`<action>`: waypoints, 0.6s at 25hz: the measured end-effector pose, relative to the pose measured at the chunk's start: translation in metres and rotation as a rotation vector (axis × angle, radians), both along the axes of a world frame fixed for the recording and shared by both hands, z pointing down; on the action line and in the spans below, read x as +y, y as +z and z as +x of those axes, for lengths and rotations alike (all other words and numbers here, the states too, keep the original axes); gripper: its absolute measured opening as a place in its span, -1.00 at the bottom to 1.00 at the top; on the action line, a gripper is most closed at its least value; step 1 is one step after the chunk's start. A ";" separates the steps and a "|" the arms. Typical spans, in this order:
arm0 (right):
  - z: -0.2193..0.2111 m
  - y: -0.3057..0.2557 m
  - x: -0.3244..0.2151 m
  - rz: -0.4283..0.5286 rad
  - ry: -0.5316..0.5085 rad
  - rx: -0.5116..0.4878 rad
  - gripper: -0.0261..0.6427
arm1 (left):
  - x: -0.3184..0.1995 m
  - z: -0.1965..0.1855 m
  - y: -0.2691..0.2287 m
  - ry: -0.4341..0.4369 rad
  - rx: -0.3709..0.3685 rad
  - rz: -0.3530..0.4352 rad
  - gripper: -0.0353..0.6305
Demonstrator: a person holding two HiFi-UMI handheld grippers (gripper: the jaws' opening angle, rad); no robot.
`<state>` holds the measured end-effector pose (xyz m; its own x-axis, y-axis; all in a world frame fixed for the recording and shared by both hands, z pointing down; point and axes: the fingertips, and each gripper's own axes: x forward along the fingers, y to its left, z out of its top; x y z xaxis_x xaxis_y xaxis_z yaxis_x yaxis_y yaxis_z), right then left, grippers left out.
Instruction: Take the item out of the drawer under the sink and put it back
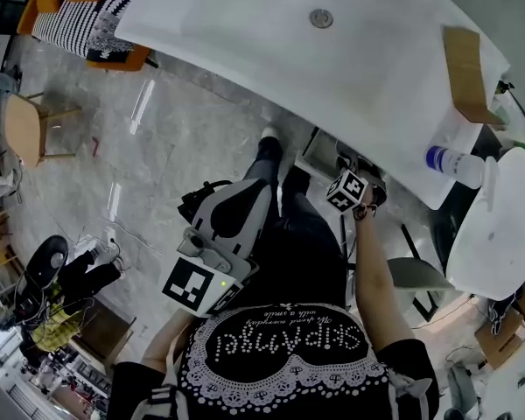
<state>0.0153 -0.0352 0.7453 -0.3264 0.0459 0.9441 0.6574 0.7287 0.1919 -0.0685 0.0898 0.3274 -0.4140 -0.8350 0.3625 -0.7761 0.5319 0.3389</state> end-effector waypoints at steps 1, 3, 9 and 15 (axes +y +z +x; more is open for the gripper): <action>0.000 0.002 0.000 -0.002 0.003 0.008 -0.77 | 0.000 0.000 0.000 -0.001 0.002 -0.001 -0.88; -0.001 0.006 0.000 -0.010 0.014 0.024 -0.77 | 0.001 -0.001 0.001 -0.002 0.004 -0.005 -0.88; -0.004 0.014 0.001 -0.016 0.023 0.045 -0.77 | 0.006 -0.003 0.004 -0.014 0.017 -0.015 -0.88; -0.001 0.025 0.001 -0.001 0.011 0.068 -0.77 | 0.012 -0.005 0.007 -0.027 0.028 -0.025 -0.88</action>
